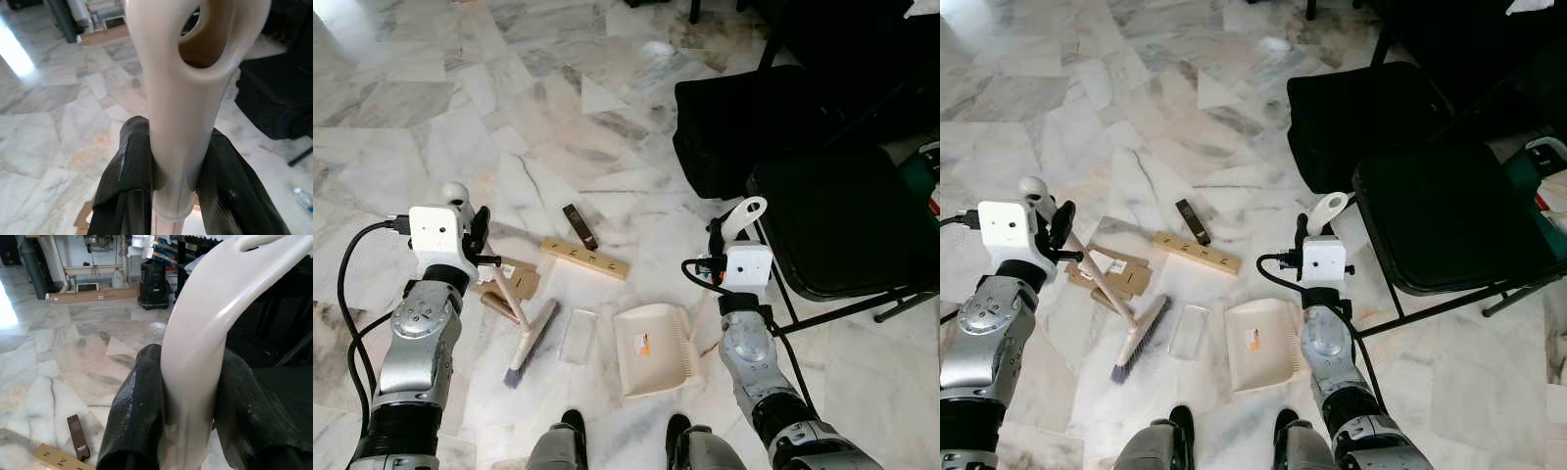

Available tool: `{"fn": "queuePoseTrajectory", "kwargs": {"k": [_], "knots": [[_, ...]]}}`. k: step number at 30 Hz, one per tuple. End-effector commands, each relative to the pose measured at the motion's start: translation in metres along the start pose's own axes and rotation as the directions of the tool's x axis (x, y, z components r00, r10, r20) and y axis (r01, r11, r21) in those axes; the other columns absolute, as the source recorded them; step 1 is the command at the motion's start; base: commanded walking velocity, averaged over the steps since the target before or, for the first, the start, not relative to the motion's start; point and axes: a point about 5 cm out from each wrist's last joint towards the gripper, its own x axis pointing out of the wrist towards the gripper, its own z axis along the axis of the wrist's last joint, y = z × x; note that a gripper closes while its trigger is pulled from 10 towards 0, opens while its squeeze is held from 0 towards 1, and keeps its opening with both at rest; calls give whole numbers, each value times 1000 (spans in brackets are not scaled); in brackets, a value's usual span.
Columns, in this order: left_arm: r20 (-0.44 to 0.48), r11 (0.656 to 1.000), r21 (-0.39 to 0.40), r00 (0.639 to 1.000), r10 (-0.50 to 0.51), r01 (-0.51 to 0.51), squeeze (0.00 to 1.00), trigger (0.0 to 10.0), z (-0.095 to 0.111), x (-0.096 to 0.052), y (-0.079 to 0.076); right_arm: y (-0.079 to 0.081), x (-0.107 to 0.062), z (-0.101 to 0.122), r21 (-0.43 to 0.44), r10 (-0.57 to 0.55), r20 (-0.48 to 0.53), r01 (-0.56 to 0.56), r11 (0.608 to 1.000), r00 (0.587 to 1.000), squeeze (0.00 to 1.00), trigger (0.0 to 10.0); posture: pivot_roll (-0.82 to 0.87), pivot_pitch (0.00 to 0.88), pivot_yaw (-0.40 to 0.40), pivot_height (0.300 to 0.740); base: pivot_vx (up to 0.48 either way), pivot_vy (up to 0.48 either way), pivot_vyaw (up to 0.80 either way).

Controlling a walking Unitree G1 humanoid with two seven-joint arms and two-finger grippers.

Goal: Sweep floor

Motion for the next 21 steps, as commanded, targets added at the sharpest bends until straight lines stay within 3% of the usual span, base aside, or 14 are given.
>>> {"fn": "queuePoseTrajectory", "kwargs": {"k": [1, 4, 8, 11, 21], "knots": [[-35, 1000, 13, 999, -14, 15, 0, 10000, -5, -3, 0, 3, -9, -13, -11, 13, -71, -14, 1000, 997, 0, 10000, 214, 333, 29, 740, 0, 0, 0], [-85, 998, 12, 995, -58, 59, 0, 10000, -12, -3, -7, 2, -9, -12, -12, 7, -66, -8, 1000, 998, 0, 10000, 210, 333, 30, 740, 0, 0, 0], [-119, 995, -64, 989, -88, 81, 0, 10000, -17, -4, -13, 1, -9, -12, -12, 6, -63, -6, 1000, 998, 0, 10000, 210, 333, 30, 740, 0, 0, 0], [-172, 971, -222, 977, -124, 84, 0, 10000, -24, -5, -18, 0, -9, -12, -13, 4, -66, -5, 1000, 998, 0, 10000, 205, 331, 30, 740, 0, 0, 0], [-169, 898, -436, 974, -149, 62, 0, 10000, -18, 0, -18, -3, -8, -12, -9, -4, -72, 4, 1000, 997, 0, 10000, 202, 323, 33, 740, 0, 0, 0]]}}
